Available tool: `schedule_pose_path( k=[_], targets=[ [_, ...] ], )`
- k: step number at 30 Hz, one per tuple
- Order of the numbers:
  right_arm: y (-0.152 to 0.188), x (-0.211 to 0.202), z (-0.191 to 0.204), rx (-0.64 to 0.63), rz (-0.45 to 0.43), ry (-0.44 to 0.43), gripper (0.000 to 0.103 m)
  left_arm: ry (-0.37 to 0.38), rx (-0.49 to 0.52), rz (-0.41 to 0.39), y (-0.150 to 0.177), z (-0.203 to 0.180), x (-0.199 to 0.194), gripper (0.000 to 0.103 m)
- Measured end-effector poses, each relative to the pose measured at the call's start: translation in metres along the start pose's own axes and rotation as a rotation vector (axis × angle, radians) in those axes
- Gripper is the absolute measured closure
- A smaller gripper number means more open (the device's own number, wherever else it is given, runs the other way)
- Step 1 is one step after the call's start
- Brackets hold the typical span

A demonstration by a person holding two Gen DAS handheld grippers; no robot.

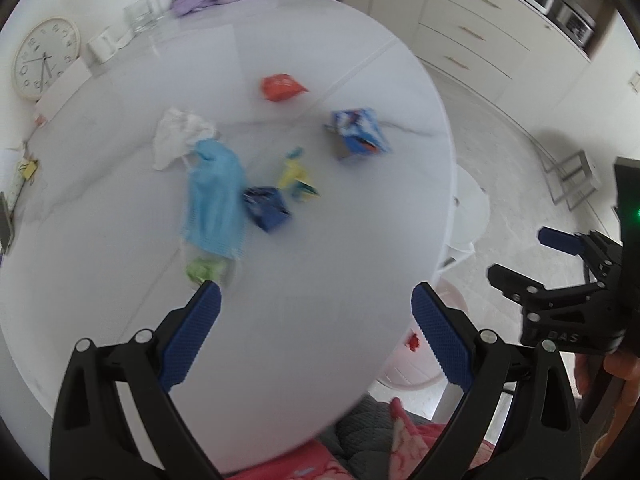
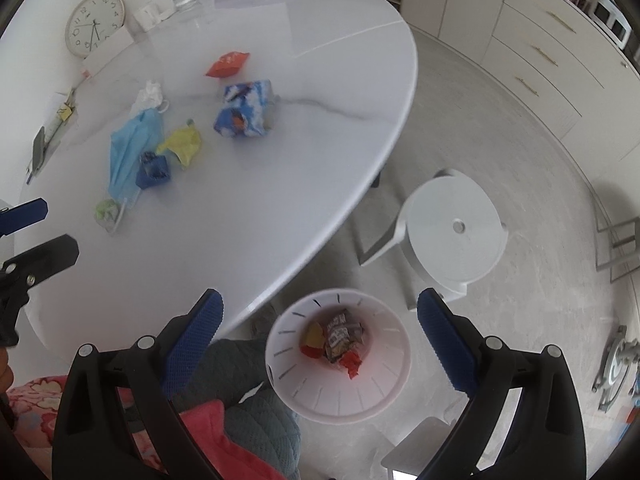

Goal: Collect trash
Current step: 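Grasp the white tissue with the left gripper while the right grasps the red snack wrapper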

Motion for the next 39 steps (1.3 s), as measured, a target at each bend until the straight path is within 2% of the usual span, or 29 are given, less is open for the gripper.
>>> schedule_pose_path(
  k=[5,10,14,18,20,24,28,30,32,35,38,39],
  targets=[
    [-0.037,0.006,0.014,-0.021,-0.031,-0.024,0.006,-0.049,-0.078,-0.013,-0.028,0.045,0.014,0.011],
    [-0.088,0.023,0.031,-0.039,-0.064,-0.037,0.006,-0.118,-0.137,-0.014,-0.071,0.1,0.044,0.011],
    [-0.135,0.05,0.047,-0.014,-0.082,-0.061,0.006,-0.102,-0.225,0.009,-0.103,0.137,0.083,0.011],
    [-0.175,0.083,0.06,0.017,-0.075,-0.073,0.006,-0.083,-0.254,0.069,-0.12,0.158,0.129,0.012],
    [-0.191,0.101,0.065,0.027,-0.065,-0.071,0.006,-0.072,-0.274,0.1,-0.125,0.166,0.149,0.019],
    [-0.212,0.13,0.073,0.043,-0.042,-0.082,0.006,-0.044,-0.334,0.16,-0.133,0.18,0.184,0.027],
    [-0.22,0.146,0.081,0.037,-0.026,-0.082,0.006,-0.046,-0.364,0.208,-0.134,0.185,0.204,0.044],
    [-0.221,0.151,0.088,0.015,-0.016,-0.082,0.006,-0.048,-0.385,0.195,-0.136,0.186,0.206,0.048],
    [-0.221,0.153,0.093,-0.007,-0.017,-0.086,0.006,-0.028,-0.393,0.193,-0.139,0.186,0.206,0.063],
    [-0.224,0.156,0.099,-0.025,-0.024,-0.091,0.006,0.036,-0.415,0.187,-0.141,0.186,0.204,0.078],
    [-0.227,0.158,0.099,-0.024,-0.034,-0.101,0.006,0.042,-0.403,0.146,-0.142,0.185,0.196,0.081],
    [-0.227,0.16,0.1,-0.026,-0.033,-0.102,0.006,0.069,-0.402,0.119,-0.143,0.185,0.191,0.082]
  ],
)
Point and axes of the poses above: each gripper's, at about its wrist camera, not at the fingertips, and x roughly the way its jaws point, z to its left, y to its underside, the point moved 1 cm from there along x, roughly the way its jaws point, and after that the axes turned 11 degrees about -z, right-handed, at the moved point
